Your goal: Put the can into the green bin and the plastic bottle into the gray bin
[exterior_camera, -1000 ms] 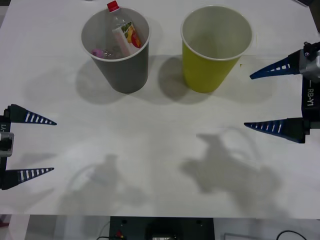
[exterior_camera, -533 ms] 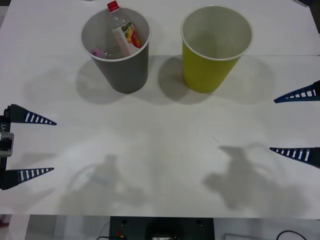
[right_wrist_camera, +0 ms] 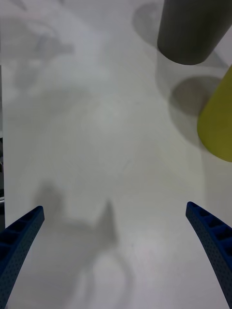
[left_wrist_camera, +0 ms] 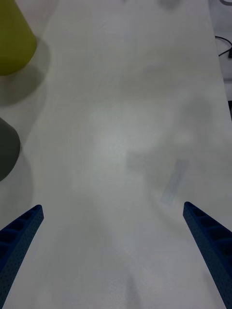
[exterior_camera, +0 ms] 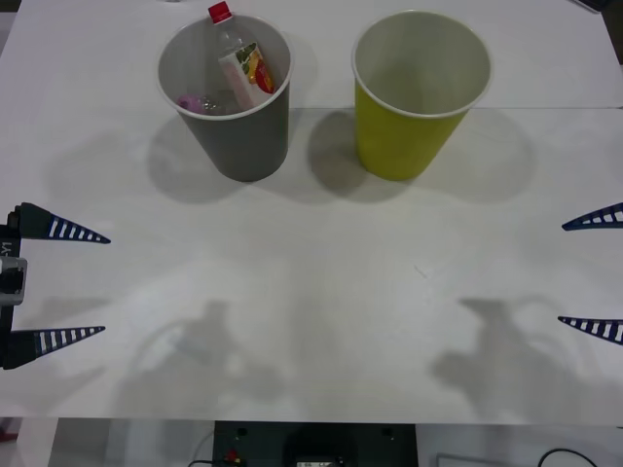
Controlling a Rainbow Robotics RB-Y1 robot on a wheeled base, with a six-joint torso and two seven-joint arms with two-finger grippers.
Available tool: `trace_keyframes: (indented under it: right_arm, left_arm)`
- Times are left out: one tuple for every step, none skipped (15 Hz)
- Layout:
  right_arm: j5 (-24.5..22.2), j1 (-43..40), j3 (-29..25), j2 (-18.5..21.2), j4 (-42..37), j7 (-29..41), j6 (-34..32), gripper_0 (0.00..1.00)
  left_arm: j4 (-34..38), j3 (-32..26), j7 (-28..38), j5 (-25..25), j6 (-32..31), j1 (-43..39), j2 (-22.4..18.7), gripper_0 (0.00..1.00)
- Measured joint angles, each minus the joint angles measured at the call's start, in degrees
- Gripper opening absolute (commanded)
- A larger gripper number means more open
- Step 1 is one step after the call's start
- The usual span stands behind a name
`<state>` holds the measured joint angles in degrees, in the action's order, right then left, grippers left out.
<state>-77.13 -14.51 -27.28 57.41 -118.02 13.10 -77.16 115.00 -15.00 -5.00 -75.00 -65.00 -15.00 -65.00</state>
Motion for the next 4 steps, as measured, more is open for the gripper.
trace_keyframes:
  right_arm:
    - [0.00,0.00,-0.08,0.00,0.32,0.00,-0.22,1.00]
    - [0.00,0.00,-0.07,0.00,0.63,-0.01,-0.26,1.00]
    - [-0.01,0.00,-0.07,0.01,0.81,-0.04,-0.33,1.00]
    - [-0.01,0.00,-0.07,0.05,0.84,-0.08,-0.43,1.00]
  left_arm:
    - [0.00,0.00,0.00,0.00,0.00,0.00,0.00,1.00]
    - [0.00,0.00,0.00,0.00,0.00,0.00,0.00,1.00]
    - [0.00,0.00,0.00,0.00,0.00,0.00,0.00,1.00]
    - [0.00,0.00,0.00,0.00,0.00,0.00,0.00,1.00]
